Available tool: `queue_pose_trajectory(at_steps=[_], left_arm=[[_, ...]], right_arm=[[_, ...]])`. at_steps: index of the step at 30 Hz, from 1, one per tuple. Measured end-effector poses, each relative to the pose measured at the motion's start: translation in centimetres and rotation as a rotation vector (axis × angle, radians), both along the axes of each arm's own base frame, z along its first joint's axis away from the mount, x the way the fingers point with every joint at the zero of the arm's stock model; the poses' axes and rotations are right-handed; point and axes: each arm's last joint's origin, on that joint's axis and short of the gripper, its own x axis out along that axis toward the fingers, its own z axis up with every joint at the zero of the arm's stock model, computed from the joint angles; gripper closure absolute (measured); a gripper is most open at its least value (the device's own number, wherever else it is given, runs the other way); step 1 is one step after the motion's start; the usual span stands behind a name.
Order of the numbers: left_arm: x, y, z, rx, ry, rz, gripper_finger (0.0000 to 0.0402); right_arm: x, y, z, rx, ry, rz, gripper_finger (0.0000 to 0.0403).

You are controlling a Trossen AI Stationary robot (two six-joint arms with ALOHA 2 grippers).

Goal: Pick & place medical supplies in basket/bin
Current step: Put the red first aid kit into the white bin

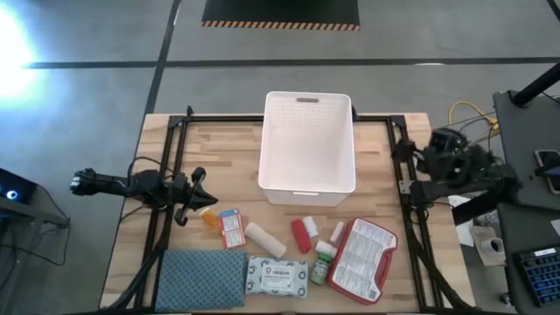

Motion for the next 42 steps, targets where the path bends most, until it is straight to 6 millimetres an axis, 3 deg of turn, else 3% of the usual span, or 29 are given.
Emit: queue_pose_trajectory(at_steps=[3, 9, 13, 21, 25, 31, 38, 42], left_arm=[[0.0, 0.0, 0.0, 0.000, 0.000, 0.000, 0.0402], [0.0, 0.0, 0.0, 0.000, 0.000, 0.000, 0.0402], [0.0, 0.0, 0.0, 0.000, -0.001, 0.000, 0.0402], [0.0, 0.0, 0.0, 0.000, 0.000, 0.000, 0.0402], [0.0, 0.0, 0.0, 0.000, 0.000, 0.000, 0.0402], [0.0, 0.0, 0.0, 0.000, 0.000, 0.000, 0.0402], [0.0, 0.0, 0.0, 0.000, 0.000, 0.000, 0.0402], [0.0, 0.0, 0.0, 0.000, 0.000, 0.000, 0.0402]], right_arm=[[2.1, 0.2, 1.3, 0.024, 0.318, 0.006, 0.0074], [4.7, 0.7, -0.9, 0.303, 1.221, 0.040, 0.0074], [5.7, 1.9, -1.4, 0.337, 1.611, 0.214, 0.0074], [8.0, 6.2, -1.2, 0.144, 1.898, 0.424, 0.0074], [7.8, 9.2, -3.1, 0.116, 2.092, 0.424, 0.0074], [6.3, 13.7, -7.3, 0.331, 2.360, 0.454, 0.0074], [5.6, 17.6, -10.7, 0.724, 2.345, 0.325, 0.0074], [5.2, 18.7, -11.8, 0.770, 2.291, 0.219, 0.0074]])
